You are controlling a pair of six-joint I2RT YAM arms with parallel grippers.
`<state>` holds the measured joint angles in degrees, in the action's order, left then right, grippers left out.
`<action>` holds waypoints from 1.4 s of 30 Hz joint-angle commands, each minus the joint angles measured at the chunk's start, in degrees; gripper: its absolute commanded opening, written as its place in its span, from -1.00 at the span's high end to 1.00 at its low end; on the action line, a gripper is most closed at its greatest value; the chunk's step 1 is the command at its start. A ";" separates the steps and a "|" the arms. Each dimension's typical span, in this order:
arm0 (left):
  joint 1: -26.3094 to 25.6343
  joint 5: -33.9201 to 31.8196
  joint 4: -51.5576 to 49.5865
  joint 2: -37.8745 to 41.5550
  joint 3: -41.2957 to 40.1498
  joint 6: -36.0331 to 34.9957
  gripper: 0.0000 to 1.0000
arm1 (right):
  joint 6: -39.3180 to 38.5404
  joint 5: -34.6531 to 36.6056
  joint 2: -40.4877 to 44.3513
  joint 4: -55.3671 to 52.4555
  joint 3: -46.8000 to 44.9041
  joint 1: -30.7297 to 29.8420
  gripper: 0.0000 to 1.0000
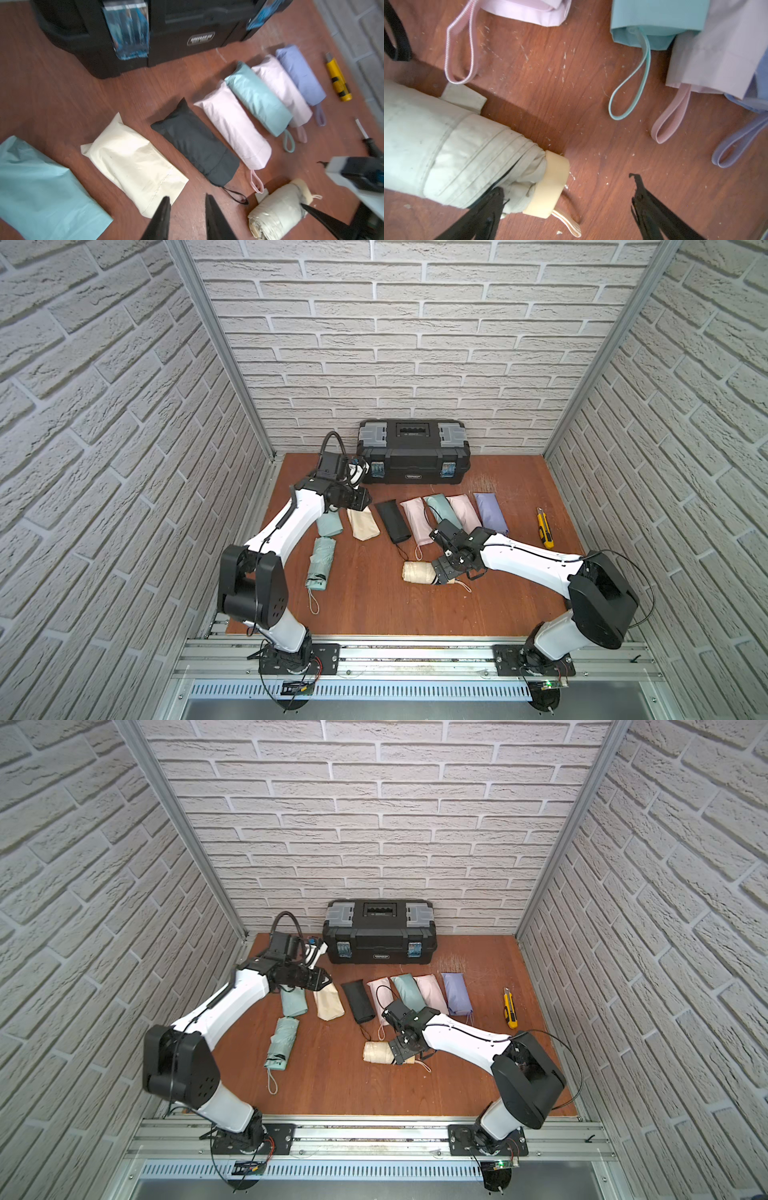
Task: Take umbrellas out of sleeves
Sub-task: Move the umbrella to the center of the board.
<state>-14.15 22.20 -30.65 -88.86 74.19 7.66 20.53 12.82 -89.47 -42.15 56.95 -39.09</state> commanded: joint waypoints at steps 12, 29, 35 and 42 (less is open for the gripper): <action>3.46 3.68 4.90 8.41 -8.99 -1.85 0.43 | 8.93 -21.37 -1.76 0.74 -0.61 8.91 -0.78; 4.40 6.63 5.24 10.62 -8.75 -0.27 0.44 | 22.37 -40.41 -0.33 17.02 -8.84 10.13 -0.77; 4.48 6.74 4.79 10.69 -8.63 -0.33 0.45 | 28.84 -45.55 -1.75 23.75 -9.97 8.20 -0.75; 4.84 6.73 4.73 10.93 -8.61 -0.37 0.44 | 32.44 -44.94 -4.58 25.48 -4.81 1.64 -0.75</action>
<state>-9.85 27.99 -27.18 -79.44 65.71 7.57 49.91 -30.28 -92.55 -20.95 49.17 -34.94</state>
